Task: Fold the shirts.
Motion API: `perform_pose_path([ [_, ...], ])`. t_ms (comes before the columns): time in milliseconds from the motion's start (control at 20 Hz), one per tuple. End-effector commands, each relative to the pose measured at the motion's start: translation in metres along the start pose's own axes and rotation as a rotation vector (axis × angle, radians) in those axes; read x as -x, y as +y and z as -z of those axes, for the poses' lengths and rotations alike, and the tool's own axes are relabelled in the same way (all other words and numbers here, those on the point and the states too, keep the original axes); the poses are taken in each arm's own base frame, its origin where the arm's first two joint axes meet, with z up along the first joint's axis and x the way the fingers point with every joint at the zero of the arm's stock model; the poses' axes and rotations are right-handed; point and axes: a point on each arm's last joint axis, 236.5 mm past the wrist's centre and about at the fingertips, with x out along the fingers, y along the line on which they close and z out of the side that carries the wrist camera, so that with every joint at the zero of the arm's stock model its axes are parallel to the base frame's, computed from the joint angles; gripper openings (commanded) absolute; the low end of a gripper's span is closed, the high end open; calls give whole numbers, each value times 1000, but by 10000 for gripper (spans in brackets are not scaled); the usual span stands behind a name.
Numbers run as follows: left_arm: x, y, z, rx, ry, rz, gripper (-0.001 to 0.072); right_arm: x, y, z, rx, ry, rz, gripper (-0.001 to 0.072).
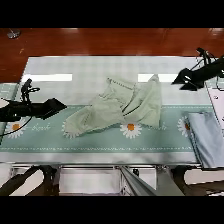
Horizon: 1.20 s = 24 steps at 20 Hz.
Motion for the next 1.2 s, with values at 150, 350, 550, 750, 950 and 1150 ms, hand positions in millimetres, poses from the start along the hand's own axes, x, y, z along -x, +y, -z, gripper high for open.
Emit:
perform_pose_path([
  [150,-16,27,60,74,260,-51,700,-38,-19,101,-124,18,-100,617],
  [350,-38,37,80,123,367,-45,700,-80,3,150,-118,113,-165,617],
  [550,-58,17,83,129,395,62,688,-99,25,164,-102,157,-149,617],
  [750,-63,-10,73,70,353,182,24,-117,45,160,-57,129,-109,617],
  [950,-63,-14,69,81,339,197,24,-136,62,165,-57,156,-126,617],
  [1150,-61,-29,58,69,299,264,24,-142,83,153,-58,131,-182,74],
])
